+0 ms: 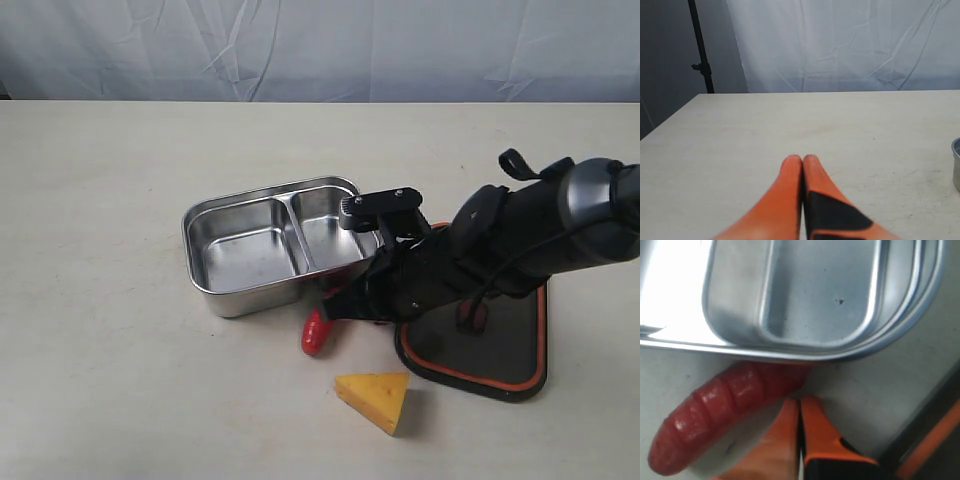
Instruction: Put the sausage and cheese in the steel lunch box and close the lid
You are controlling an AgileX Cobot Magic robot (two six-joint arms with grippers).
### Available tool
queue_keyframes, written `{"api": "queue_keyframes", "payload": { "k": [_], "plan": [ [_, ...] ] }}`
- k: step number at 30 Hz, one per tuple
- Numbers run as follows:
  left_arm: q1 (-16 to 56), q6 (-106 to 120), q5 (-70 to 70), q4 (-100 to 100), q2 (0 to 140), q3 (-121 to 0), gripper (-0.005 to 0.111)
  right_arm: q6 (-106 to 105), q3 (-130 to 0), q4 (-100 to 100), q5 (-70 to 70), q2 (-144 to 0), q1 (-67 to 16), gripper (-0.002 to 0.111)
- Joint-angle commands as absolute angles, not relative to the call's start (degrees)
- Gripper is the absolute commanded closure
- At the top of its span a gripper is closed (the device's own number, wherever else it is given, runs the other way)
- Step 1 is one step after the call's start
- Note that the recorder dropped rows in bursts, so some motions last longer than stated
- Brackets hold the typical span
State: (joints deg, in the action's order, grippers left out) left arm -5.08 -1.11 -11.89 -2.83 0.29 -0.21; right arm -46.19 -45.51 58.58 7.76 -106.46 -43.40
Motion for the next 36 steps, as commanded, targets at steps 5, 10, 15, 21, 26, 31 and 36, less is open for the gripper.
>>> {"api": "queue_keyframes", "payload": {
  "k": [5, 10, 15, 21, 26, 31, 36],
  "plan": [
    [-5.0, -1.1, -11.2, -2.7, 0.0, 0.0, 0.107, -44.9, -45.3, 58.8, 15.5, -105.3, -43.3, 0.109],
    [-5.0, -1.1, -11.2, -2.7, 0.0, 0.0, 0.107, -40.1, -45.3, 57.0, 19.2, -101.0, -43.3, 0.104],
    [-5.0, -1.1, -11.2, -2.7, 0.0, 0.0, 0.107, -25.7, -45.3, 47.0, 23.0, -96.1, -43.3, 0.072],
    [-5.0, -1.1, -11.2, -2.7, 0.0, 0.0, 0.107, -18.4, -46.0, 45.2, 24.2, -96.2, -43.5, 0.069],
    [-5.0, -1.1, -11.2, -2.7, 0.0, 0.0, 0.107, -16.5, -49.8, 45.2, 26.1, -98.1, -43.5, 0.069],
    [-5.0, -1.0, -11.2, -2.7, 0.0, 0.0, 0.107, -12.3, -54.6, 43.5, 30.6, -101.2, -43.5, 0.069],
    [-5.0, -1.1, -11.2, -2.7, 0.0, 0.0, 0.107, -6.4, -57.3, 38.9, 36.8, -105.1, -43.5, 0.067]
  ]
}}
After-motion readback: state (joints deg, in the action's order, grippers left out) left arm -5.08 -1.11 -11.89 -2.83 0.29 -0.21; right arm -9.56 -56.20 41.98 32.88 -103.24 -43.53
